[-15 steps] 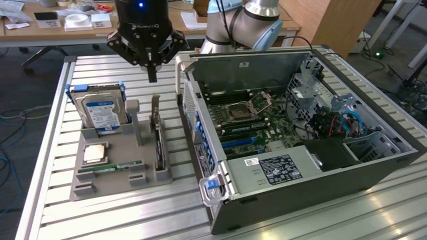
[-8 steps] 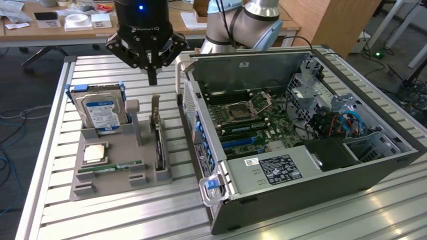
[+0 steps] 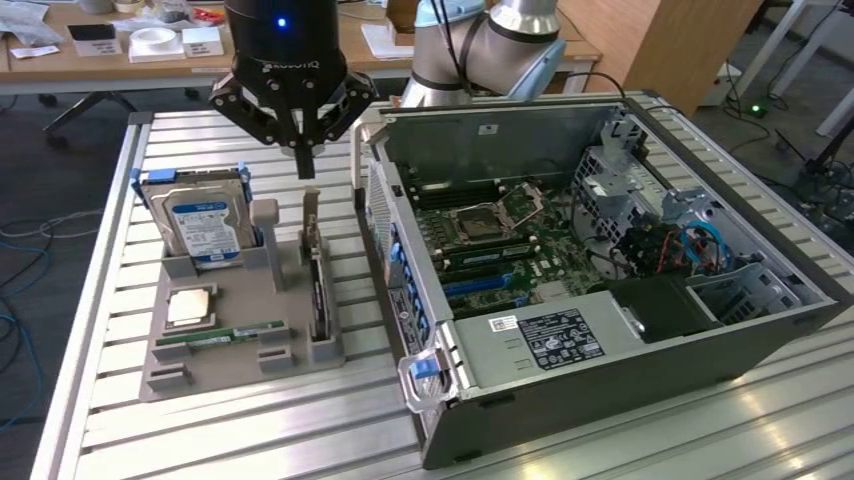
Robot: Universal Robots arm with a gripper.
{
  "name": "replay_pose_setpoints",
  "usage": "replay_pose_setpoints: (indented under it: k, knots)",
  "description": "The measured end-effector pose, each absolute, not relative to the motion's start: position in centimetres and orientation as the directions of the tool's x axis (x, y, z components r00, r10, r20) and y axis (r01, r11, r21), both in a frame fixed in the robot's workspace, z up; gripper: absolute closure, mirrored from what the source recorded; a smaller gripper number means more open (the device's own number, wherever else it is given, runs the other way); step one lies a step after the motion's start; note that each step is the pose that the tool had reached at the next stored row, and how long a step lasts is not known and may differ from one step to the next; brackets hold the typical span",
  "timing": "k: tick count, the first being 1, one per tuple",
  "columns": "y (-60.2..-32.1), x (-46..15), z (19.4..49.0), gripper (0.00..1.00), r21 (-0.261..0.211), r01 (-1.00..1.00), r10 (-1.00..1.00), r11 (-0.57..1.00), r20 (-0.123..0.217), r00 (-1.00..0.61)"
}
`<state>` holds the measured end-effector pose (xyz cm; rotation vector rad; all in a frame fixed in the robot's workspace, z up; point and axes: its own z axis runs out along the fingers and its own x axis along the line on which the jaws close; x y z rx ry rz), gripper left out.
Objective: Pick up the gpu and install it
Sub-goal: 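Reach for the gpu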
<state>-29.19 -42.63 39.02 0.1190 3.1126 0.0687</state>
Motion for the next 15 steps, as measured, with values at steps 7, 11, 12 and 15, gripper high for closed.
replay_pose_setpoints:
  k: [7, 11, 12, 15]
  knots:
    - [-43.6, -29.3, 39.0, 0.89, 0.045, 0.076, 0.077, 0.996, -0.024, -0.997]
    - [-44.2, -29.4, 39.0, 0.89, 0.045, 0.076, 0.077, 0.996, -0.024, -0.997]
    - [-44.3, -29.4, 39.0, 0.89, 0.045, 0.076, 0.077, 0.996, -0.024, -0.997]
    - [-44.4, -29.5, 39.0, 0.89, 0.045, 0.076, 0.077, 0.996, -0.024, -0.997]
